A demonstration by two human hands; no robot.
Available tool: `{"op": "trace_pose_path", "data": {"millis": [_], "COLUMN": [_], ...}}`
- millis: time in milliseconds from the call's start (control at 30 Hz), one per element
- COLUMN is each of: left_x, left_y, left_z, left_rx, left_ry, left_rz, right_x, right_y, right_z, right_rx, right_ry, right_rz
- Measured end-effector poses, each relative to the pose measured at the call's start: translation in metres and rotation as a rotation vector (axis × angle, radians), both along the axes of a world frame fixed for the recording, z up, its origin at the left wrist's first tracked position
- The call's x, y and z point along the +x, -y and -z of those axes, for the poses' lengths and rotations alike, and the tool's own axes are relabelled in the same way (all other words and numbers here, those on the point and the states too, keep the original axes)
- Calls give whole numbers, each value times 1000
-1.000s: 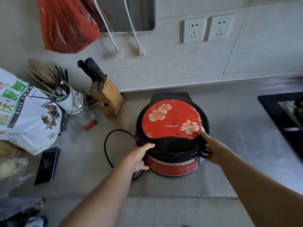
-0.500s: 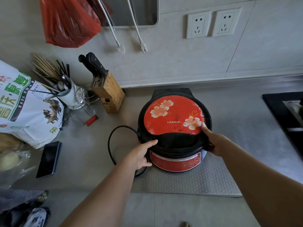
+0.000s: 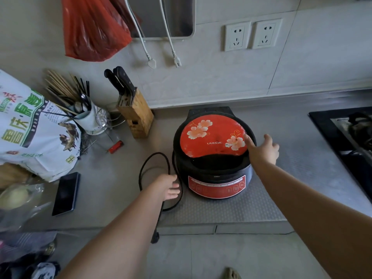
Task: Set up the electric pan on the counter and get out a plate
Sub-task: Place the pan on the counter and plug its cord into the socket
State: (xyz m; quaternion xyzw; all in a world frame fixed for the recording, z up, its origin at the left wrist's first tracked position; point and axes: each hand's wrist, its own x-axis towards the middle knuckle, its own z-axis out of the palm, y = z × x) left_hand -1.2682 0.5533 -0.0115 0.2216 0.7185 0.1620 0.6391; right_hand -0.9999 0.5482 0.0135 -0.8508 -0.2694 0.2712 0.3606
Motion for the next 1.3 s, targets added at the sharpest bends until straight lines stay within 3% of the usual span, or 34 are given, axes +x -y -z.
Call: {"op": "trace_pose_path", "data": {"millis": [200,300,367,533,667,767,900,967,1033,1167,1233,1300], "left_x": [-54,-82,-95,-115,-126,-128,-105,-90,-80,-76,-85,-99], "left_y": [31,51,71,117,159,203,245,265,282,283,267,243], "left_z": [-5,-5,-12,-3,14,15,10,8,7,6,-1,-8], "left_rx": [146,251,252,328,275,198,116,85,63,120,120,149], "left_ry": [-208,-154,-77,27,66,211,305,322,355,174,205,329], "left_rz": [50,39,3,-64,-184,-256,-261,-266,-261,-233,-351,-487], "right_x": [-75,-125,-161,-238,-256,-264,-268,-261,-251,-232,-209,-188], "right_y": [52,89,115,166,183,208,241,256,263,271,281,301], "right_z": [-27,-23,-12,-9,-7,-1,17,18,23,27,26,13], "right_rx": [194,202,97,-344,-419,-527,-464,-494,-543,-590,-548,-566], "right_ry": [138,81,-61,-747,-831,-872,-1002,-972,-822,-734,-337,-238], "right_rz": [-22,-21,-57,-161,-184,-173,-109,-112,-180,-186,-396,-535]}}
